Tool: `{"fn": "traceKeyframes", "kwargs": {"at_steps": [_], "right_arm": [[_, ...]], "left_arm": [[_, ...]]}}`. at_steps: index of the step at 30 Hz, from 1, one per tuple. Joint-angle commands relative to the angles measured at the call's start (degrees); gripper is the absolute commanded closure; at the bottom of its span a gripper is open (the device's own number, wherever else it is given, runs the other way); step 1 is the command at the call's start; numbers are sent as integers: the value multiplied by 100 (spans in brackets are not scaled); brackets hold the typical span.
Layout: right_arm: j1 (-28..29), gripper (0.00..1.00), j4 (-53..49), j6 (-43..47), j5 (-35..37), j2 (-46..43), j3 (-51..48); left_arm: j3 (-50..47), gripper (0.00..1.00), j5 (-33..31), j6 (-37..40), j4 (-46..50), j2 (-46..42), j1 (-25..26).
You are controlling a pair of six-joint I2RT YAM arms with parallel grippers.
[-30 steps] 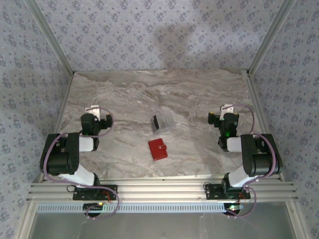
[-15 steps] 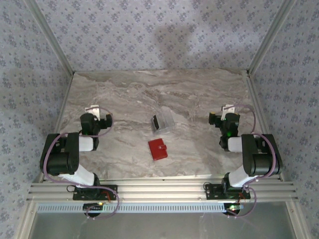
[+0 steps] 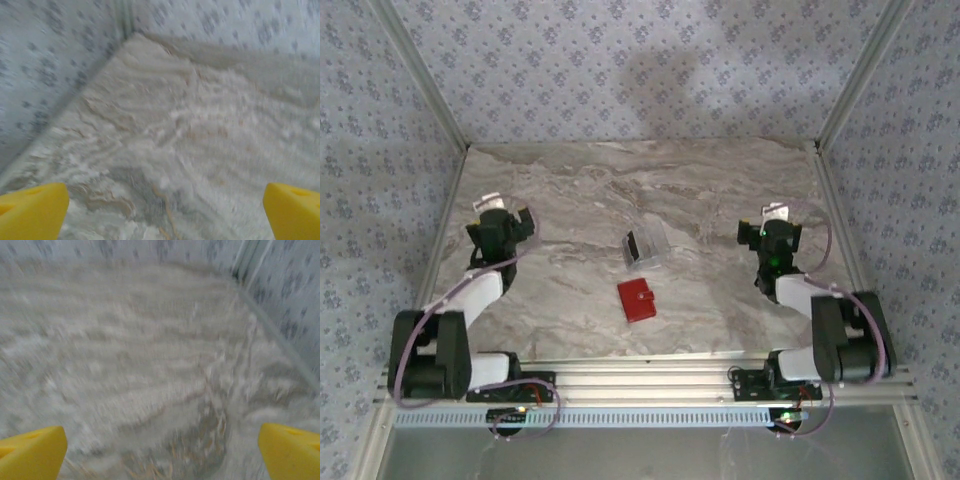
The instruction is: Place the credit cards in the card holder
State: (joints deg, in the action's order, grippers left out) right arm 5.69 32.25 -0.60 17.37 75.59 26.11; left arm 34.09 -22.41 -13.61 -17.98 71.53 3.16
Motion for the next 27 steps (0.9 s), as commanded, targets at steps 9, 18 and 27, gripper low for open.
{"fn": "traceKeyframes", "kwargs": {"at_steps": [9,18,27], "right_arm": [[-485,0,-3810,-3688,-462,-2474,861],[753,0,-4221,-3955,-629,-3095,458],[2997,68,-4574,-3790,249,-2371,578]], "left_arm": [[523,0,1764,-2533,3095,-1807,-52],[-389,35,3849,-2973,2951,-2913,700],[-772,77,3993,-3093,2003,-2109,2804]]}}
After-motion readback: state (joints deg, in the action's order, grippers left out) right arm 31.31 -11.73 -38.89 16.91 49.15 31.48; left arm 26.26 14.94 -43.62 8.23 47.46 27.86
